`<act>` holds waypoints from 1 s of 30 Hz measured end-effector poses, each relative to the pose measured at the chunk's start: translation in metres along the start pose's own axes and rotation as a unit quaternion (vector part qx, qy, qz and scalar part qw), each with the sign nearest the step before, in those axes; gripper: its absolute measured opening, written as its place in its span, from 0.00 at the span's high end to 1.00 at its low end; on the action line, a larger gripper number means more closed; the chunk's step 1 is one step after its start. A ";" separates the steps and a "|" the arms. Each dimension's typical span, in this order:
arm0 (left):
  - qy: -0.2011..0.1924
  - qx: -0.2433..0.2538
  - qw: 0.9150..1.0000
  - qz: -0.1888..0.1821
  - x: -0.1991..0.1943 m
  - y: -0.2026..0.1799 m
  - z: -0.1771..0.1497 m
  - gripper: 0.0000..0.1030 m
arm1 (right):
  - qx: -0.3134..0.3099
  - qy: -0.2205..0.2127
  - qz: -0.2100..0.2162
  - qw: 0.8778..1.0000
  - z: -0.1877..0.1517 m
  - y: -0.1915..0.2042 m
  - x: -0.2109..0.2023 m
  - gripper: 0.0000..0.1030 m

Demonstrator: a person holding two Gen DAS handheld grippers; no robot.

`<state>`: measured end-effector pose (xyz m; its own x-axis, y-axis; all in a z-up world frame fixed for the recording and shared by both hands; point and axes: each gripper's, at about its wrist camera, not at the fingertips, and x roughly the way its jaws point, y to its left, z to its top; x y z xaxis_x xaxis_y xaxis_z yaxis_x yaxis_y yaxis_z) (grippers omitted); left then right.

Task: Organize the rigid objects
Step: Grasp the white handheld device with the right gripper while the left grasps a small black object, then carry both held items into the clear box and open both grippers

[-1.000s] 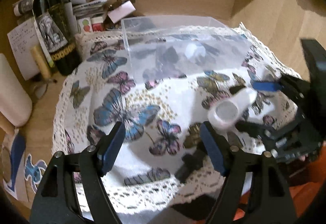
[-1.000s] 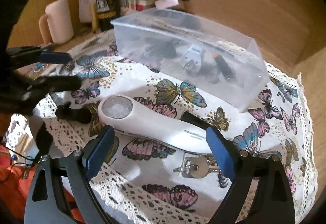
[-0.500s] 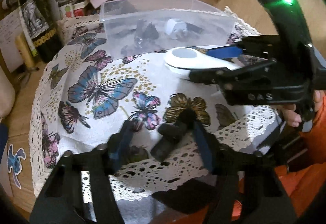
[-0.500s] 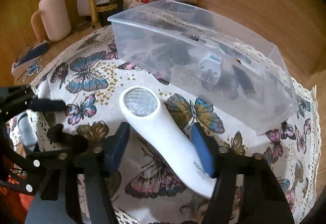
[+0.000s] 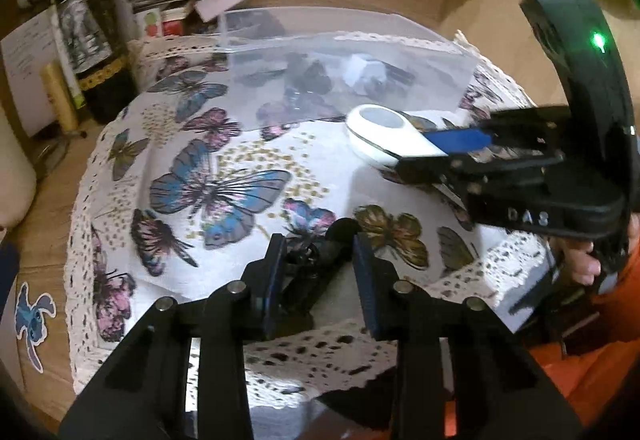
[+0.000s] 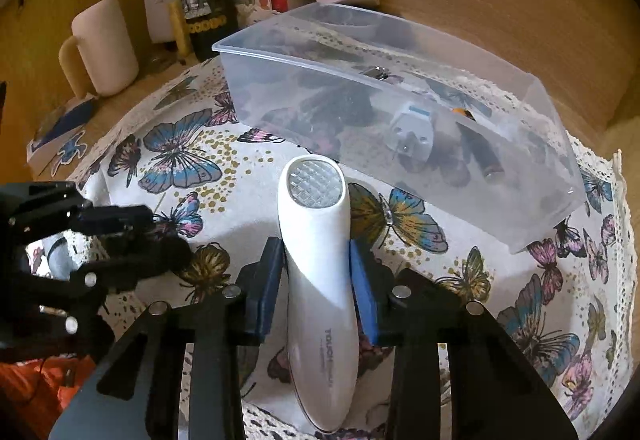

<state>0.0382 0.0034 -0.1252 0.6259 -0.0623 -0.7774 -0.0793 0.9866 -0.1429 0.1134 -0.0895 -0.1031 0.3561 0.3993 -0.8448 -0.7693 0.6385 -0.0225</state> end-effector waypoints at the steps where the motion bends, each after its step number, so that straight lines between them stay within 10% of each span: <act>1: -0.002 -0.006 1.000 0.004 0.000 0.003 0.001 0.68 | 0.000 0.003 0.001 1.000 0.001 0.000 0.003 0.68; 30: -0.105 0.004 0.994 0.019 -0.029 0.004 0.066 0.77 | 0.062 -0.137 -0.041 0.988 0.021 -0.040 -0.077 0.69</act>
<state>0.0706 0.0191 -0.0626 0.7709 0.0072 -0.6369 -0.1001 0.9889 -0.1100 0.1277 -0.1316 -0.0258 0.5580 0.4946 -0.6663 -0.6665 0.7455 -0.0047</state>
